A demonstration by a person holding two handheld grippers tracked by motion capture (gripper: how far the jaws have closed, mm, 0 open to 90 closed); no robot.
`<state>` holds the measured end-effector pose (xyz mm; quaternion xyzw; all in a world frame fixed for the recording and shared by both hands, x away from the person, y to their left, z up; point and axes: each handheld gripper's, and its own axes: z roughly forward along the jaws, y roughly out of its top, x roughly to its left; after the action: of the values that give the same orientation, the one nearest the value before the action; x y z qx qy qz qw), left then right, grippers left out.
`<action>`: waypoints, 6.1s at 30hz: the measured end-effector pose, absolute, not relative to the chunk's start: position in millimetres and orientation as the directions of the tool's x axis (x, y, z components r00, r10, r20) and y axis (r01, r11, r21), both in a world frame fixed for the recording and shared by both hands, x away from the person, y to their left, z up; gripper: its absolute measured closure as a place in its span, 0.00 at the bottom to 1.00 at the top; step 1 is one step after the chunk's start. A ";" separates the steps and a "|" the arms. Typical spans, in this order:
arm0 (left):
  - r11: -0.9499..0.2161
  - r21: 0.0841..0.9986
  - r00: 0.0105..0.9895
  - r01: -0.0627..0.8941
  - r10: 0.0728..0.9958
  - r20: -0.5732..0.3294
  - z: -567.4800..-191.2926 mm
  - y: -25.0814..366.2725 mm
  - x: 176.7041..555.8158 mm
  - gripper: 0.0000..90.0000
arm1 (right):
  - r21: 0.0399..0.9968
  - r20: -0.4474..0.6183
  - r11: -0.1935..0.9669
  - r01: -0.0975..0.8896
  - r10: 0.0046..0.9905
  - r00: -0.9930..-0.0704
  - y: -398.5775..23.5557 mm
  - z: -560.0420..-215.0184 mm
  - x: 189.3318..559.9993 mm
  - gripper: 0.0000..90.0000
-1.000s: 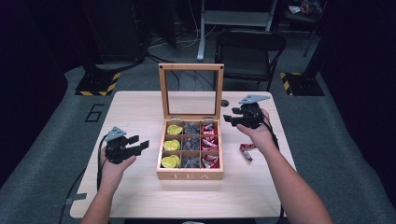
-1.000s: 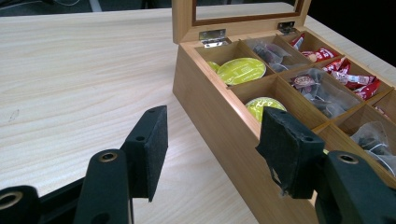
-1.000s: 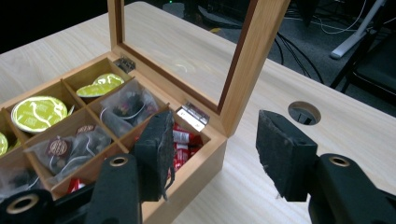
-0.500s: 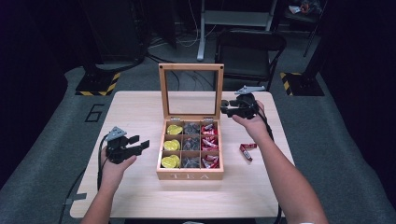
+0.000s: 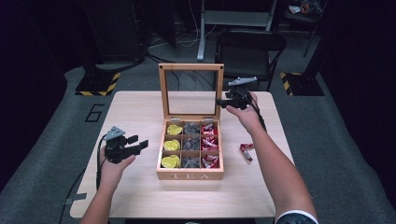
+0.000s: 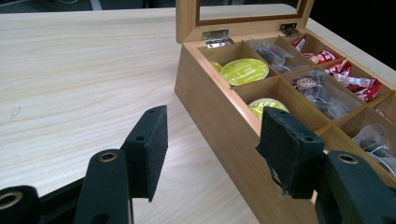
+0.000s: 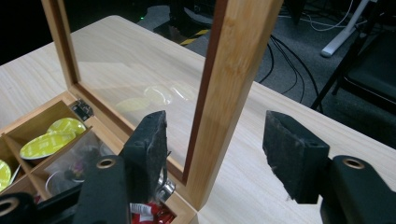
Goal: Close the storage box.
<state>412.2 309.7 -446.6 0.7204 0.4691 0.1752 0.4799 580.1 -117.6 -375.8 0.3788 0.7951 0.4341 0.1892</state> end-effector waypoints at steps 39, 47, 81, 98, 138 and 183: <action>-0.109 0.861 0.525 0.497 0.828 -0.199 -432.2 305.5 416.1 0.47 | 0.816 0.119 0.300 0.494 0.749 -0.651 -113.4 -378.2 595.9 0.73; -0.136 0.858 0.530 0.495 0.830 -0.174 -423.5 303.5 422.1 0.47 | 0.822 0.105 0.310 0.477 0.741 -0.663 -114.5 -377.2 590.1 0.73; -0.186 0.870 0.589 0.457 0.796 -0.139 -357.7 271.8 484.9 0.46 | 0.858 0.012 0.338 0.388 0.741 -0.671 -112.0 -379.6 558.1 0.73; -0.212 0.879 0.604 0.426 0.791 -0.102 -335.1 261.7 499.8 0.48 | 0.861 -0.016 0.352 0.368 0.741 -0.671 -110.5 -380.6 547.7 0.72; -0.259 0.905 0.659 0.338 0.752 -0.031 -330.0 248.1 482.7 0.55 | 0.881 -0.084 0.376 0.286 0.720 -0.689 -112.6 -392.0 518.0 0.68; -0.291 0.894 0.670 0.340 0.743 -0.013 -351.4 255.2 440.4 0.61 | 0.915 0.000 0.303 0.265 0.659 -0.753 -126.8 -378.6 467.2 0.50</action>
<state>440.4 255.2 -351.4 0.7760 0.3489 0.2085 0.4823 467.2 -126.8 -378.6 0.2945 0.7839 0.5116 0.1923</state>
